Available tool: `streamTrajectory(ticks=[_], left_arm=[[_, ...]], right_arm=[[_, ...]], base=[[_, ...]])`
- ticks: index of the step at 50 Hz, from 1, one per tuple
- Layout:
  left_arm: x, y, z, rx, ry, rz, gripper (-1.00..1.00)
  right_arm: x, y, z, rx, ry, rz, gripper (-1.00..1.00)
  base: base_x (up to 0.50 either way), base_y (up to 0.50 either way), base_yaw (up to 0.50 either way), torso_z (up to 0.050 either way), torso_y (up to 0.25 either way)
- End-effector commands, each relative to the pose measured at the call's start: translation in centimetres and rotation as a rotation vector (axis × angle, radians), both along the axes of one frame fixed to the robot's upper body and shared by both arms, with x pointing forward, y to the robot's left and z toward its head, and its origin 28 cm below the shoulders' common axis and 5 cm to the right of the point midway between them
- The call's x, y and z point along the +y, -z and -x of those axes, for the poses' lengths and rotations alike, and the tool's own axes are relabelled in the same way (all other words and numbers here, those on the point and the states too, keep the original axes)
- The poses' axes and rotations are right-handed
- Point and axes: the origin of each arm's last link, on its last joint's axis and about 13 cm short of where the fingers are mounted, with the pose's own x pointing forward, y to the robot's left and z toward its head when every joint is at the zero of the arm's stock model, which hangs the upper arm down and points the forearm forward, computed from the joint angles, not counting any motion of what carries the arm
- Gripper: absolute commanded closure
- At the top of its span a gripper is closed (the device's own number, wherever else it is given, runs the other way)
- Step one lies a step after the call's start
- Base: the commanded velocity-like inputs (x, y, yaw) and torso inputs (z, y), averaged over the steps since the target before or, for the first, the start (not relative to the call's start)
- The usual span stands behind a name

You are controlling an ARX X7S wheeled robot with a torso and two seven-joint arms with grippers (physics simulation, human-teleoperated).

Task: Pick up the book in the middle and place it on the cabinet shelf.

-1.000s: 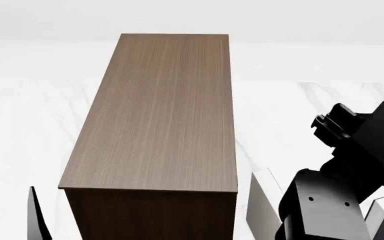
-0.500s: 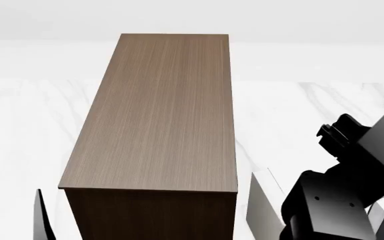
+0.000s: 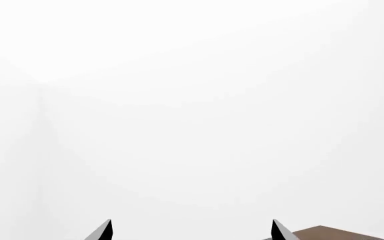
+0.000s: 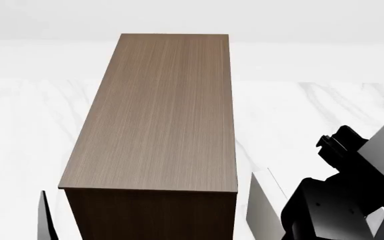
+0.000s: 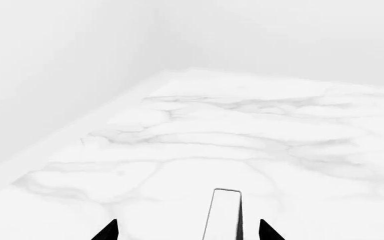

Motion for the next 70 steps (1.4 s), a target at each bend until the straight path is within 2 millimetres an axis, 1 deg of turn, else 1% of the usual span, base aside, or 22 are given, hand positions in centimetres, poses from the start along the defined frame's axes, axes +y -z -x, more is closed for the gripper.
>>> streamTrajectory(ticks=[1,19,27,42,70], left_arm=[[0.2,-0.1,-0.1,-0.001,-0.013,-0.001,-1.00],[0.1,0.1,-0.2,0.004,-0.010,-0.007,-1.00],[0.1,0.1,-0.1,0.005,-0.010,-0.009,-1.00],[0.1,0.0,-0.1,0.008,-0.009,-0.009,-1.00],[0.0,0.0,0.0,0.010,-0.005,-0.011,-1.00]], right_arm=[[0.2,0.9,0.1,0.016,-0.011,-0.026,-1.00],[0.1,2.2,0.2,0.057,-0.013,-0.037,-1.00],[0.2,2.4,0.3,0.067,-0.016,-0.065,-1.00],[0.3,3.8,0.5,0.099,-0.038,-0.029,-1.00],[0.4,5.5,0.8,0.107,-0.066,-0.010,-1.00]], base=[[0.00,0.00,0.00,0.000,0.000],[0.00,0.00,0.00,0.000,0.000],[0.00,0.00,0.00,0.000,0.000],[0.00,0.00,0.00,0.000,0.000],[0.00,0.00,0.00,0.000,0.000]])
